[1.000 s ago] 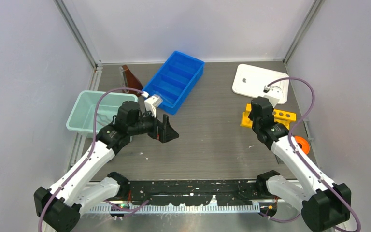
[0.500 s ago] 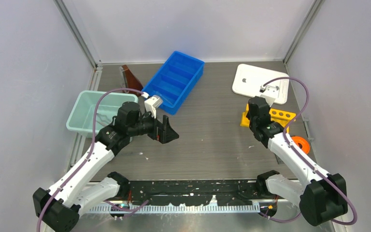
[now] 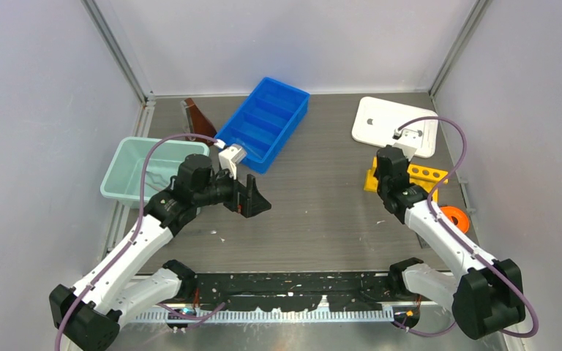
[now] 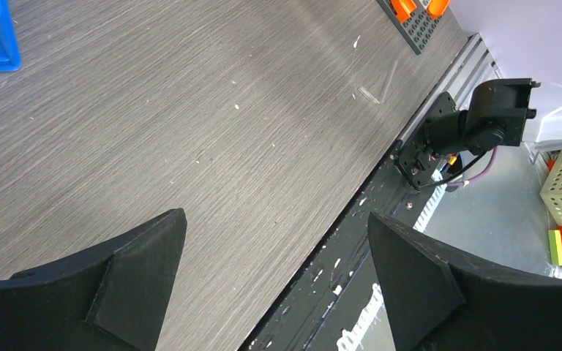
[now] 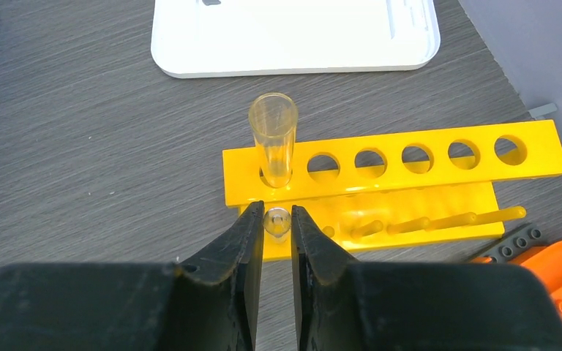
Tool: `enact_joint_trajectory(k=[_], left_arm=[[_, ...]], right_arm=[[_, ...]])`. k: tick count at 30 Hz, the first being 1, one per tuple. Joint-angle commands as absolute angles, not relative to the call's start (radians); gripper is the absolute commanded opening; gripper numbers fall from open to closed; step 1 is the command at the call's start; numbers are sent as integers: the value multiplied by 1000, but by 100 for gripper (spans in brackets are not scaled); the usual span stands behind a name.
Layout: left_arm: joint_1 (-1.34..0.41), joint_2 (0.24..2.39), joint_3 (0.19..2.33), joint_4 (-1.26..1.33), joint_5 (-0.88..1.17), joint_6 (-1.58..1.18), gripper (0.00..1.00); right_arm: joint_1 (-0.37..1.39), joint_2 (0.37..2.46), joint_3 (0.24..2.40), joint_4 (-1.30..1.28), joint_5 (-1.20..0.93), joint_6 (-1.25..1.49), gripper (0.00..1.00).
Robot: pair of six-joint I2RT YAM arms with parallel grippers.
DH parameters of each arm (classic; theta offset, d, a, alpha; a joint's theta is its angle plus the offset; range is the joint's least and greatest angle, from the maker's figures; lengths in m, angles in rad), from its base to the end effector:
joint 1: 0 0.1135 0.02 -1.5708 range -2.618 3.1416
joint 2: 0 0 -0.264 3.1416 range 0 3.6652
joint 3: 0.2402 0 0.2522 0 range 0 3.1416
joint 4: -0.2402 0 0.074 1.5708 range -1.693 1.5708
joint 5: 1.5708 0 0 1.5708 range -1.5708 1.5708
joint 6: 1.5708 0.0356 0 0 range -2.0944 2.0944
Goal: Organize the chemistry lab equipment
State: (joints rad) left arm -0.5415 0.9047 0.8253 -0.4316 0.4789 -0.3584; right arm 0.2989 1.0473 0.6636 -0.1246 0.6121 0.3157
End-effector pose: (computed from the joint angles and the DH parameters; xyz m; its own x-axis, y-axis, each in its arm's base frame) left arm 0.1611 -0.1161 0.3098 -0.6737 0.0420 -0.7378 0.6039 0.6066 -0.5170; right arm 0.2237 0.0475 0.2559 -0.3680 0.1525 -0.9172 0.3713 0.9285 0.0054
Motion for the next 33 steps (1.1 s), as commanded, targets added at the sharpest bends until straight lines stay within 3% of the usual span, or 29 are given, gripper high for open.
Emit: enact_joint_trajectory(k=[1,14,24,33], left_arm=[[-548,887,825,-428,477,-345,98],[-552,887,827,-434,467,-341,98],[-552,882,830,-460,414,-320,98],[-552,868,851,-521,225,-323,98]], right_arm=[[294,1068,648,-40,634,303,24],[290,1096,623,-30,633,317,25],[290,1066,670,-165,607,376,46],[290,947,789,-387,485,426,48]])
